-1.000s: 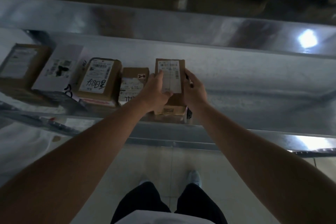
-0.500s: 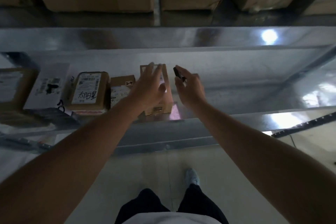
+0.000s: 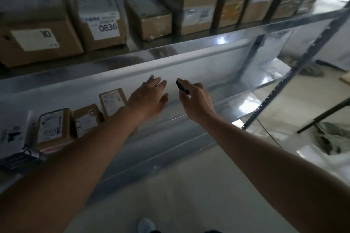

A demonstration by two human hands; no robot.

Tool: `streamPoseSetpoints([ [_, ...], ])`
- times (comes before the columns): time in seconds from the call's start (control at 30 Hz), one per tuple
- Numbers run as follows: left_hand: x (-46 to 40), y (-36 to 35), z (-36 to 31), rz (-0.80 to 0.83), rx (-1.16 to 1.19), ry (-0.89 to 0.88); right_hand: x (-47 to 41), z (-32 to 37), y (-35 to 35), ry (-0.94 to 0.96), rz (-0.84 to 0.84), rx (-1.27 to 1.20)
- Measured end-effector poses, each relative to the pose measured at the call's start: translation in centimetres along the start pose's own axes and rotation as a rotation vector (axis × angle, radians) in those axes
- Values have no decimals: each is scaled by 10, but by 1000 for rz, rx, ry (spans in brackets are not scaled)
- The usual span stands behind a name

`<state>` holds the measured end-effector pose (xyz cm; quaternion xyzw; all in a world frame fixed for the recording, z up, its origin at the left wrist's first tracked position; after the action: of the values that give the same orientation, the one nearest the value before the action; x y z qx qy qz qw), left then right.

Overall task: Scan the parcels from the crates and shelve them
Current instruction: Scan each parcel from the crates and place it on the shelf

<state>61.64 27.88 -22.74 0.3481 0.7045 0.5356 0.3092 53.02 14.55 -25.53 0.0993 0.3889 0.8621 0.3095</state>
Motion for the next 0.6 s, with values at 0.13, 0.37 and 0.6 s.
streamPoseSetpoints([
  [0.13, -14, -2, -78, -20, -5, -56, 27, -47, 64, -13, -35, 28],
  [0.37, -36, 6, -239, -64, 29, -179, 71, -134, 209, -53, -164, 31],
  [0.6, -71, 4, -407, -111, 85, -375, 102, -226, 345, -114, -323, 47],
])
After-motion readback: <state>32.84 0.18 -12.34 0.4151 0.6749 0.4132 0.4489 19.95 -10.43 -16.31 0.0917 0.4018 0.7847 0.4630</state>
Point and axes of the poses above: each hand's wrist, its own x-axis away from the middle knuckle, its own y-axis out of the back of the hand, z = x × y, the point moved 9 cm from there along -x, towards the middle knuckle, and after that the axes turned 3 degrees about -y, right-handed, at the moved point
